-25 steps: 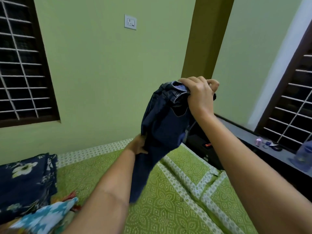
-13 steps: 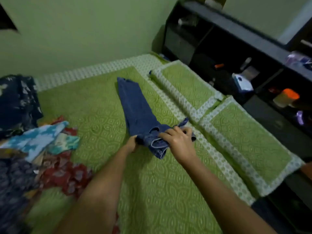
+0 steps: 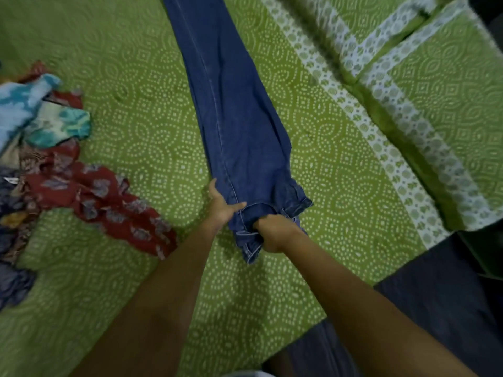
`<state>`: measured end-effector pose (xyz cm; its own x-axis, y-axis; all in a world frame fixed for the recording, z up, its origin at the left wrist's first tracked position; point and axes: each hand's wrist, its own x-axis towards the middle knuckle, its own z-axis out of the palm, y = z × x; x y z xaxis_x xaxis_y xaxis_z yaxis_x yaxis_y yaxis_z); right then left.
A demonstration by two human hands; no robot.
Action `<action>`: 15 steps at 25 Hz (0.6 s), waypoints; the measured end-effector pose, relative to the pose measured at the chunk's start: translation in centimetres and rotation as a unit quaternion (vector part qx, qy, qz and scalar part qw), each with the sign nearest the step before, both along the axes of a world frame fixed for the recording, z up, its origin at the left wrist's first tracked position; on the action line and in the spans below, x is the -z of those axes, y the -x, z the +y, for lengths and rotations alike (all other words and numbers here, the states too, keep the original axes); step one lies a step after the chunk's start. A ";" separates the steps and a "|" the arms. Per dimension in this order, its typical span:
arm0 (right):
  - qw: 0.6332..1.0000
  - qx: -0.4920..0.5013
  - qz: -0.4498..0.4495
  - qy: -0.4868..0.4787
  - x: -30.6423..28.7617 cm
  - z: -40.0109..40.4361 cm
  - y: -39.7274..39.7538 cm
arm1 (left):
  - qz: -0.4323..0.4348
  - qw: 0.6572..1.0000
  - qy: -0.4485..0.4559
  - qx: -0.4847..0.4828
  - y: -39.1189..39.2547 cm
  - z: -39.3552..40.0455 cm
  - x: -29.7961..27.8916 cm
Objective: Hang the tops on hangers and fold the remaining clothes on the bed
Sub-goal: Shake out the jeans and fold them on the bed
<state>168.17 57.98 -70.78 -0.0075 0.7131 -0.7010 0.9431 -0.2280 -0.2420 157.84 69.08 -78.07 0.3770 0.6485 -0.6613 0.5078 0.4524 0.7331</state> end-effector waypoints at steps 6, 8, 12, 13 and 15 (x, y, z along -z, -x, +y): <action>0.974 0.020 0.086 0.210 1.7 0.7 1.5 | -0.061 0.996 -0.023 0.061 3.8 -3.3 0.1; 0.947 -0.006 0.136 0.292 3.2 -2.4 4.3 | -0.033 0.994 0.035 0.095 6.8 -6.3 1.3; 0.946 0.050 0.234 0.220 6.6 -5.6 4.5 | 0.326 0.909 -0.045 0.256 9.0 -8.8 2.4; 0.961 0.145 0.209 0.106 7.5 -4.9 3.0 | 0.350 0.888 -0.144 0.262 8.4 -8.3 2.4; 0.925 0.343 0.099 -0.131 8.7 -2.2 -0.2 | 0.297 0.865 -0.319 0.248 6.2 -6.5 3.0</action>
<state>168.36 55.82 -79.49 0.3993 0.7427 -0.5375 0.5297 -0.6654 -0.5260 151.65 62.62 -81.11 0.4302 0.8089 -0.4008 0.8962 -0.3292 0.2976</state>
